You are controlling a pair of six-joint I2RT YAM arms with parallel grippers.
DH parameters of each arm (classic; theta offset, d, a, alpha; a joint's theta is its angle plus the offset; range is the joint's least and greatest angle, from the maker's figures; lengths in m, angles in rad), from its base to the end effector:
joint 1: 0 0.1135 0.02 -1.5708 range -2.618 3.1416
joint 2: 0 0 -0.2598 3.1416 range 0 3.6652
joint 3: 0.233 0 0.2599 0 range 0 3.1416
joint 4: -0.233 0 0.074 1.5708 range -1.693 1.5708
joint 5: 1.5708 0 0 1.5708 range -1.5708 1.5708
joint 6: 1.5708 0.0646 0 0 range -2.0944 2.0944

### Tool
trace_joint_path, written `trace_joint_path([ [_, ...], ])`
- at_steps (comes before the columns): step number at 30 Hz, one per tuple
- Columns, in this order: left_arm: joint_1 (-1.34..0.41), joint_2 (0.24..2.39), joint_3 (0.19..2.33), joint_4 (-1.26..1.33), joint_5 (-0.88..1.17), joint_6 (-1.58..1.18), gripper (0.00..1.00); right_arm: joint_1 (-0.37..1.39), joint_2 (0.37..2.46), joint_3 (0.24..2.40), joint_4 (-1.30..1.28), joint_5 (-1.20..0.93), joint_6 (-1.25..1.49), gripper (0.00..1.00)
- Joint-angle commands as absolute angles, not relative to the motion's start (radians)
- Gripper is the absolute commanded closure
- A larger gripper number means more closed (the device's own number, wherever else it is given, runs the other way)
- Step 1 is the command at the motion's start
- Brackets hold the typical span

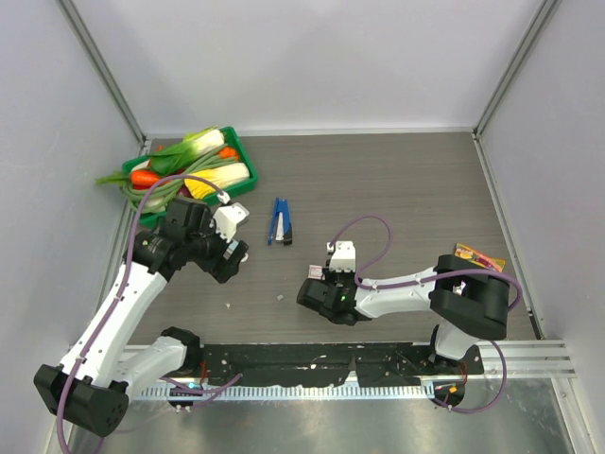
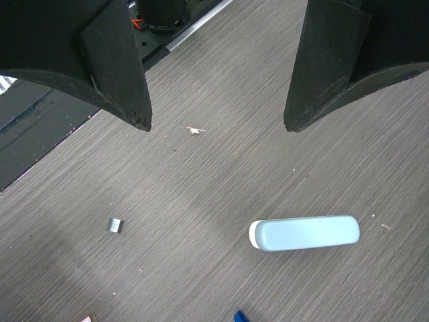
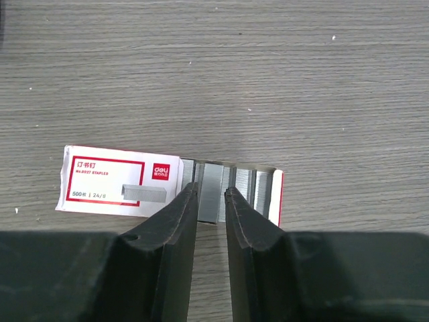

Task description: Unload the staples from the stapler

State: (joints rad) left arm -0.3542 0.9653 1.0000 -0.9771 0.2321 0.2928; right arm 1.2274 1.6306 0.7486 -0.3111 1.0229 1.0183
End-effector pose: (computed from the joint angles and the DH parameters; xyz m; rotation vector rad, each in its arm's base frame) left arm 0.1855 -0.0844 0.2851 0.8857 2.3432 -0.3166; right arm 0.1470 0.2472 0.1157 0.0048 2.0795 -0.1464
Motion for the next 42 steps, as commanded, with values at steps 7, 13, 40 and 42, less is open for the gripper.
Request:
trace_joint_path([
  [7, -0.354, 0.948, 1.012, -0.973, 0.262, 0.298, 0.16, 1.264, 1.551, 0.741, -0.276, 1.074, 0.999, 0.64],
  [13, -0.354, 0.939, 1.011, -0.971, 0.264, 0.299, 0.16, 1.262, 1.473, 0.73, -0.287, 1.104, 1.006, 0.64],
  [40, -0.644, 1.27, 0.971, -0.836, 0.21, 0.295, 0.27, 0.87, 1.037, 0.534, 0.006, 0.518, 0.594, 0.62],
  [42, -0.661, 1.302, 0.979, -0.807, 0.224, 0.293, 0.27, 0.821, 1.099, 0.583, 0.006, 0.465, 0.572, 0.62],
])
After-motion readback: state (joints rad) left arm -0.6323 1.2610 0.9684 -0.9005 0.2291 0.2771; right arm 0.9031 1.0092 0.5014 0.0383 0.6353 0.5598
